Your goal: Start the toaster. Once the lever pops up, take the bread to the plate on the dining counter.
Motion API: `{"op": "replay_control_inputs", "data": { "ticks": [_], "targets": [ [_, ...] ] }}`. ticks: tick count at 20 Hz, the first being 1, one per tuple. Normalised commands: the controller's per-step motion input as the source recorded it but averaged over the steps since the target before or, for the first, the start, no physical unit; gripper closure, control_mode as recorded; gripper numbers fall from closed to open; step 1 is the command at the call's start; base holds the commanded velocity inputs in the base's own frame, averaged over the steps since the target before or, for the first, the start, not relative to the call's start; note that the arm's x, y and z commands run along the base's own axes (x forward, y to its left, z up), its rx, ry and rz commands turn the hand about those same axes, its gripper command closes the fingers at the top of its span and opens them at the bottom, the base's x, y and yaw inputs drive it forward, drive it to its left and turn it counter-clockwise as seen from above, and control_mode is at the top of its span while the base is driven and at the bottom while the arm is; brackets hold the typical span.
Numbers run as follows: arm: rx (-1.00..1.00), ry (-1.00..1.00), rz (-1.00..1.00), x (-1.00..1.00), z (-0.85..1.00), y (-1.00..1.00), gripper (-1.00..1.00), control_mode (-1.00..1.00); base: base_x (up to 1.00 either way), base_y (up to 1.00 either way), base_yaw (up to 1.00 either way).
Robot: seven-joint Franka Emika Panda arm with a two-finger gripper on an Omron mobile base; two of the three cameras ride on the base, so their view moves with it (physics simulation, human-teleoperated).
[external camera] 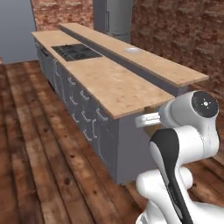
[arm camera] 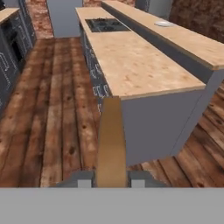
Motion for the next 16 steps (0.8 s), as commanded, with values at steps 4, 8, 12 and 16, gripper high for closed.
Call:
{"op": "replay_control_inputs", "data": {
  "ticks": [4,8,12,16],
  "targets": [
    [0.00,0.00,0.00,0.00,0.00,0.00,1.00,1.00,0.12,-0.94,-0.31],
    [0.00,0.00,0.00,0.00,0.00,0.00,1.00,1.00,0.33,-0.93,-0.11],
    [0.00,0.00,0.00,0.00,0.00,0.00,1.00,1.00,0.45,-0.96,0.00],
    [0.00,0.00,0.00,0.00,0.00,0.00,1.00,1.00,0.74,-0.75,0.00]
  ]
}}
